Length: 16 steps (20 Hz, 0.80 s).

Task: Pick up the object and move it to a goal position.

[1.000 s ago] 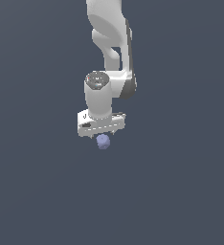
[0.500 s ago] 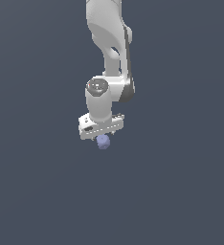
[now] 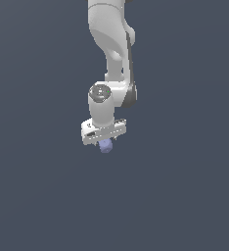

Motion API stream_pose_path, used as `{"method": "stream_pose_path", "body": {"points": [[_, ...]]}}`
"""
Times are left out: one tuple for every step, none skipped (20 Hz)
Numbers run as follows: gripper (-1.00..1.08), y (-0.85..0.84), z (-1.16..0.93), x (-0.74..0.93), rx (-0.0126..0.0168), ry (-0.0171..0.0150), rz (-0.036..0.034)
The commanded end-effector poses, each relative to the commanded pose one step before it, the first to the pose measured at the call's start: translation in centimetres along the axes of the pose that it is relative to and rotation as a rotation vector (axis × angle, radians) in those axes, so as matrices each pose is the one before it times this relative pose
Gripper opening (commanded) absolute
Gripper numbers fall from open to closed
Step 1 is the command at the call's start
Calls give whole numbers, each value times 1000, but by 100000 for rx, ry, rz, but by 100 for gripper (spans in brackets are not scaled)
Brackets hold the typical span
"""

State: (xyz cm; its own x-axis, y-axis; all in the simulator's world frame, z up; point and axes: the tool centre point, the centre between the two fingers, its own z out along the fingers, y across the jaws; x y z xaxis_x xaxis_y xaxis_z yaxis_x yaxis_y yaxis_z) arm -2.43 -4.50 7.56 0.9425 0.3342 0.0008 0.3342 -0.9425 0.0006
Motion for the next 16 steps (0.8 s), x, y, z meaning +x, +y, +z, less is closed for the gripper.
{"method": "stream_pose_path", "body": {"points": [[100,-45,1244,-83,54,-95,-119],[100,-10,530,-19,4,4,-49],[100,-10,462,-11,3,3,-49],[100,17,395,-13,0,0,0],[100,-20,325,14,3,4,-69],[100,18,258,8,0,0,0],[100,18,189,17,0,0,0],[100,-10,123,34,-4,1,-49],[100,13,68,20,0,0,0],[100,5,21,8,0,0,0],[-100,0,0,0,0,0,0],[-100,0,0,0,0,0,0],[-100,0,0,0,0,0,0],[-100,0,0,0,0,0,0],[-100,0,0,0,0,0,0],[-100,0,0,0,0,0,0]]}}
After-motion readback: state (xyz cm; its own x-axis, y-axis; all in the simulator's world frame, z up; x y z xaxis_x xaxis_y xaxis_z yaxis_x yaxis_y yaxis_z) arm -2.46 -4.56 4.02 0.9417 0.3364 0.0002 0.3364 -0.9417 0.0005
